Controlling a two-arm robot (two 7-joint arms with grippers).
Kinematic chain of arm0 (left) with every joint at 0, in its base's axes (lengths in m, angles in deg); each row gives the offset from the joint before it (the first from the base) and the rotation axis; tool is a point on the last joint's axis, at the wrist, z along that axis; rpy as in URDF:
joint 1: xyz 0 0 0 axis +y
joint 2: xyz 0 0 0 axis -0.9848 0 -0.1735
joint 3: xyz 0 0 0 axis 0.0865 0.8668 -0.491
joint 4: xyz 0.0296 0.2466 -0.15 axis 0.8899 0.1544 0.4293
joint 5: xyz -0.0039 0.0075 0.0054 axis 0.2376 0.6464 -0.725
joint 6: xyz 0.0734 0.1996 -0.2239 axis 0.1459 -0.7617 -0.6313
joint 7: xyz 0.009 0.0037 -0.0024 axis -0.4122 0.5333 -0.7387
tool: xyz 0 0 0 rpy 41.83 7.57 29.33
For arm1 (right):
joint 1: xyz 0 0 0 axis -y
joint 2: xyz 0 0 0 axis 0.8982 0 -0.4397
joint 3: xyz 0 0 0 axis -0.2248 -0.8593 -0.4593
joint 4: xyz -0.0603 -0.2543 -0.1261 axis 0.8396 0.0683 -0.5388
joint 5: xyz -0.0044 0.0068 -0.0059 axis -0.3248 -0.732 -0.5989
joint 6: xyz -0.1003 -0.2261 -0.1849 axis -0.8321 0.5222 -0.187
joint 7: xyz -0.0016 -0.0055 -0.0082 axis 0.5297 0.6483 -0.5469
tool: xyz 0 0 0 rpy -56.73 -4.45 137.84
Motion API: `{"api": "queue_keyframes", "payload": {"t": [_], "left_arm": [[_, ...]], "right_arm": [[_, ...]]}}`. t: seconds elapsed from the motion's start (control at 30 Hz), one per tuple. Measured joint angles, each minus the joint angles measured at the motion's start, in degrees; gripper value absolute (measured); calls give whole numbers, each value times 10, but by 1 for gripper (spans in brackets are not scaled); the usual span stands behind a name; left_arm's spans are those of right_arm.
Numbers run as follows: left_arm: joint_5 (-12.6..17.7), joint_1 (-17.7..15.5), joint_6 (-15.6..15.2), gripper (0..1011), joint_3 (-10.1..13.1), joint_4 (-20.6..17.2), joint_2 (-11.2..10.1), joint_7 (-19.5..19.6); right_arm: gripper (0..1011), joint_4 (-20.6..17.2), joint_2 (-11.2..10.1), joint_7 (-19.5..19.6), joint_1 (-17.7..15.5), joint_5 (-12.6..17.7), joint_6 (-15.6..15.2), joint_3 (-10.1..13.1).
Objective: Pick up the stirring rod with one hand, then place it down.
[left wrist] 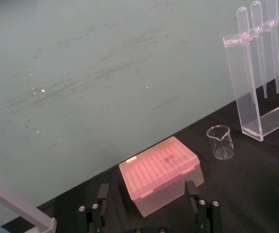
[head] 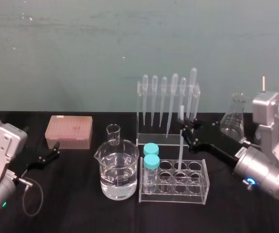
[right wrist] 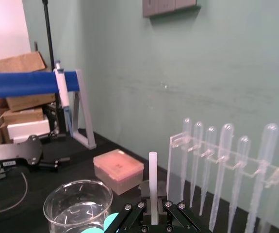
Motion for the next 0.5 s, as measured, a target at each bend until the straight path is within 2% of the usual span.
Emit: {"api": "queue_keyframes", "payload": {"t": [0.23,0.3,0.5], "left_arm": [[0,0,0,1000,0,0,0,0],[0,0,0,1000,0,0,0,0],[0,0,0,1000,0,0,0,0]], "right_arm": [[69,-38,-8,1,-7,7,17,30],[69,-52,-10,-1,4,15,16,44],[69,-69,-16,-2,23,28,5,62]]}}
